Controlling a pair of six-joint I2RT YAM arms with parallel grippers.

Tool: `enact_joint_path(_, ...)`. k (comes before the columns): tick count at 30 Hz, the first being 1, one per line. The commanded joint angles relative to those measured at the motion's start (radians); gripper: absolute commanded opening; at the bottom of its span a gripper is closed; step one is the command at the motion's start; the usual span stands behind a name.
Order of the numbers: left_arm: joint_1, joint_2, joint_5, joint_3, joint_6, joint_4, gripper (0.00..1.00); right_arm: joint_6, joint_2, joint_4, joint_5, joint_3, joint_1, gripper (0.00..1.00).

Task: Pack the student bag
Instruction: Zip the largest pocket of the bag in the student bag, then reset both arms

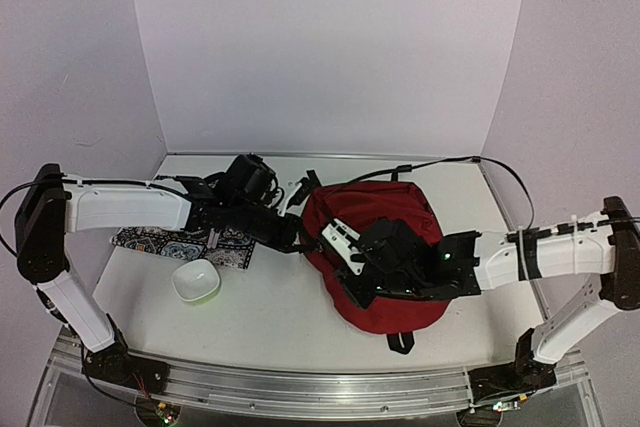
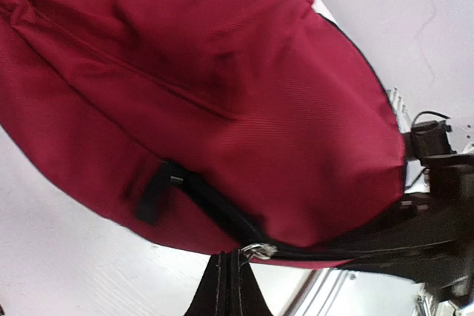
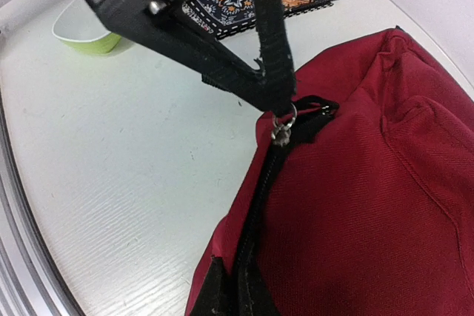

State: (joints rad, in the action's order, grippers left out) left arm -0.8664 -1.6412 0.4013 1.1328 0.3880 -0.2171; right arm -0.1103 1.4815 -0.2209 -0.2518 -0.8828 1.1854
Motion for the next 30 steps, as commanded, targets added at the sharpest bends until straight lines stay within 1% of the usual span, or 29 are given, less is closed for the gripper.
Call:
enact_joint_path(1, 0.069, -0.066, -0.146, 0.042, -0.051, -0.005, 0.00, -0.027, -0.144, 0.078, 0.024, 0.054, 0.005, 0.00)
enact_joint_path(6, 0.099, -0.164, -0.249, 0.104, -0.086, -0.032, 0.00, -0.036, -0.180, 0.102, 0.072, 0.075, 0.006, 0.00)
enact_joint_path(10, 0.099, -0.194, -0.244, 0.128, -0.111, -0.027, 0.00, -0.029, -0.129, 0.090, 0.053, 0.050, 0.005, 0.00)
enact_joint_path(11, 0.099, -0.193, -0.243, 0.129, -0.117, -0.023, 0.00, -0.028, -0.105, 0.084, 0.044, 0.032, 0.004, 0.04)
enact_joint_path(13, 0.099, -0.184, -0.255, 0.129, -0.131, -0.015, 0.00, -0.022, -0.063, 0.075, 0.038, -0.016, 0.003, 0.24)
enact_joint_path(16, 0.100, -0.167, -0.297, 0.130, -0.148, -0.009, 0.00, -0.006, 0.004, 0.072, 0.034, -0.108, -0.007, 0.40)
enact_joint_path(19, 0.106, -0.149, -0.334, 0.140, -0.158, 0.001, 0.02, -0.001, 0.055, 0.072, 0.054, -0.191, -0.058, 0.53)
enact_joint_path(20, 0.109, -0.142, -0.345, 0.145, -0.160, 0.002, 0.05, -0.002, 0.072, 0.071, 0.069, -0.214, -0.081, 0.58)
enact_joint_path(22, 0.114, -0.121, -0.361, 0.152, -0.162, 0.006, 0.18, -0.002, 0.093, 0.068, 0.089, -0.251, -0.129, 0.65)
enact_joint_path(24, 0.120, -0.098, -0.371, 0.156, -0.162, 0.008, 0.28, -0.003, 0.106, 0.060, 0.082, -0.275, -0.166, 0.72)
enact_joint_path(25, 0.123, -0.083, -0.373, 0.157, -0.161, 0.008, 0.33, -0.009, 0.107, 0.057, 0.064, -0.278, -0.188, 0.75)
enact_joint_path(27, 0.131, -0.049, -0.390, 0.152, -0.151, 0.009, 0.49, -0.017, 0.096, 0.050, 0.018, -0.269, -0.233, 0.78)
enact_joint_path(29, 0.157, -0.009, -0.438, 0.135, -0.129, 0.008, 0.64, -0.020, 0.063, 0.043, -0.057, -0.241, -0.278, 0.84)
enact_joint_path(30, 0.175, 0.009, -0.449, 0.125, -0.116, 0.008, 0.68, -0.020, 0.043, 0.040, -0.105, -0.222, -0.300, 0.87)
